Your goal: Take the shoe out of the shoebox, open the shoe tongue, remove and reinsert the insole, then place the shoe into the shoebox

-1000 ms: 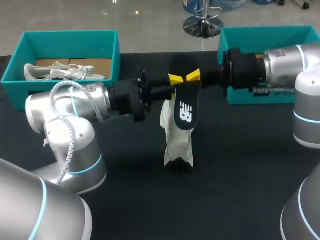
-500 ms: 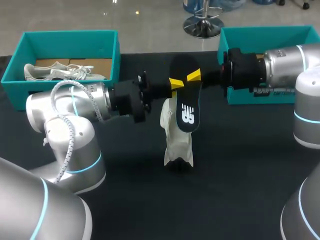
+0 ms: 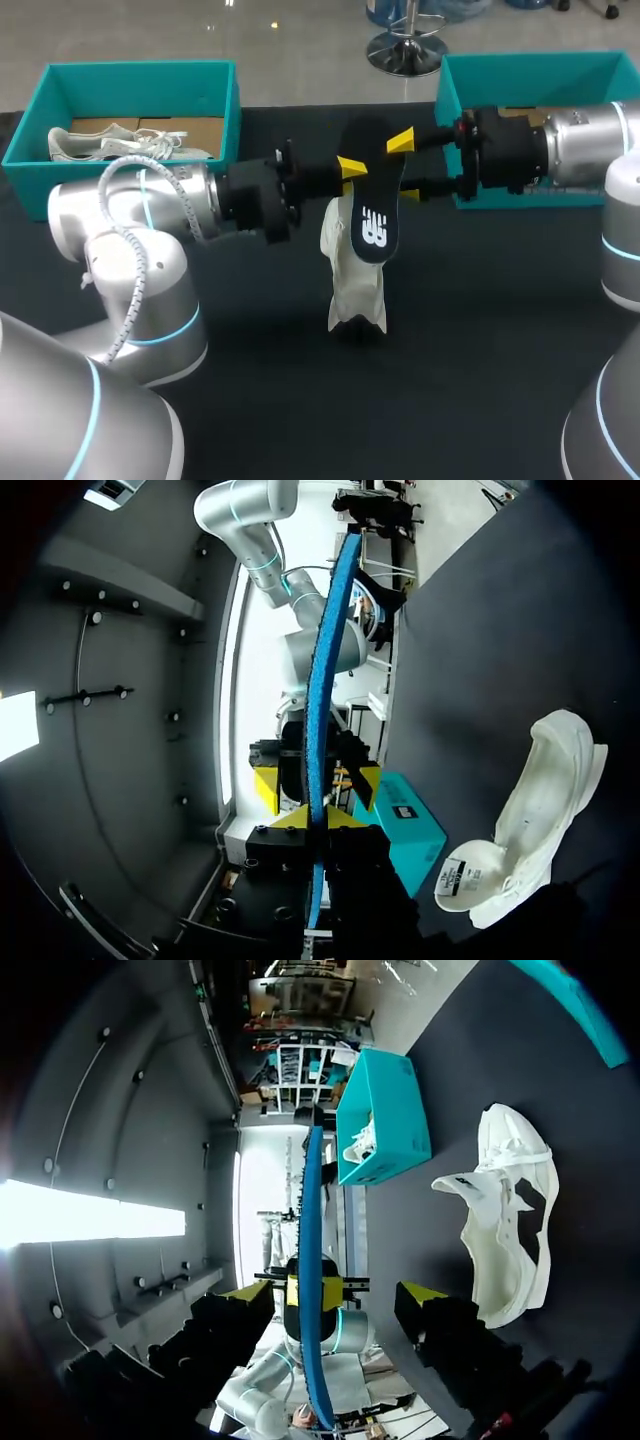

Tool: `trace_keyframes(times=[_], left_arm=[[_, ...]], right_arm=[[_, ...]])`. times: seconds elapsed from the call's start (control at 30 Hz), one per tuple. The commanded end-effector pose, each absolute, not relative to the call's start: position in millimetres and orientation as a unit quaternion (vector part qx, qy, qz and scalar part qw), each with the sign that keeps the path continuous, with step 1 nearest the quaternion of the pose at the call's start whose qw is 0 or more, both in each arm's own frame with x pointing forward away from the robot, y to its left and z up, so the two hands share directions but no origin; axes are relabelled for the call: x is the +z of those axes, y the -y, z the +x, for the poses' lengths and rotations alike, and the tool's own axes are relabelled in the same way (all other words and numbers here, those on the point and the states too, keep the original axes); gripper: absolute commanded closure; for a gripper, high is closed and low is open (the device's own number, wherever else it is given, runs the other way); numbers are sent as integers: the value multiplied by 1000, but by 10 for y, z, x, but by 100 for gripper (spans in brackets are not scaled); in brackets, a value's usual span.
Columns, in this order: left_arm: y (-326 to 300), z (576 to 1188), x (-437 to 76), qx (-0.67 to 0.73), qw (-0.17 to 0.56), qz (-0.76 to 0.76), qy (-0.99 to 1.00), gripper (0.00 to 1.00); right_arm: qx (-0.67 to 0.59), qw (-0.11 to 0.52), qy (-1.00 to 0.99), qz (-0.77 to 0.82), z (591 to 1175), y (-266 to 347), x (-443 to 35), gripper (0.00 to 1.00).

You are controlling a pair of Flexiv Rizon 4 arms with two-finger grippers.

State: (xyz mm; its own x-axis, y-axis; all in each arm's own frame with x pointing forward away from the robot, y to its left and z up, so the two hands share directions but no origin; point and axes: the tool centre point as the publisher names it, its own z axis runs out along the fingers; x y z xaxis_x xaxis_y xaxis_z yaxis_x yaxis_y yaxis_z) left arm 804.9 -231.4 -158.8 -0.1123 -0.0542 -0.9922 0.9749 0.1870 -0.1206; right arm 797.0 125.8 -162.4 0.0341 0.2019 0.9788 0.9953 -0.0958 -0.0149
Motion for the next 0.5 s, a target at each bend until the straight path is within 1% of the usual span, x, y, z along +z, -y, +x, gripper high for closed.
trace_keyframes(times=[0.03, 0.5], left_arm=[[2311, 8031, -1572, -486, 522, 410, -569, 100], [2312, 8024, -1577, -482, 506, 406, -589, 100]], right_arm=[[-466, 400, 513, -600, 7818, -1064, -1605, 0], [-466, 400, 513, -600, 7818, -1064, -1605, 0]])
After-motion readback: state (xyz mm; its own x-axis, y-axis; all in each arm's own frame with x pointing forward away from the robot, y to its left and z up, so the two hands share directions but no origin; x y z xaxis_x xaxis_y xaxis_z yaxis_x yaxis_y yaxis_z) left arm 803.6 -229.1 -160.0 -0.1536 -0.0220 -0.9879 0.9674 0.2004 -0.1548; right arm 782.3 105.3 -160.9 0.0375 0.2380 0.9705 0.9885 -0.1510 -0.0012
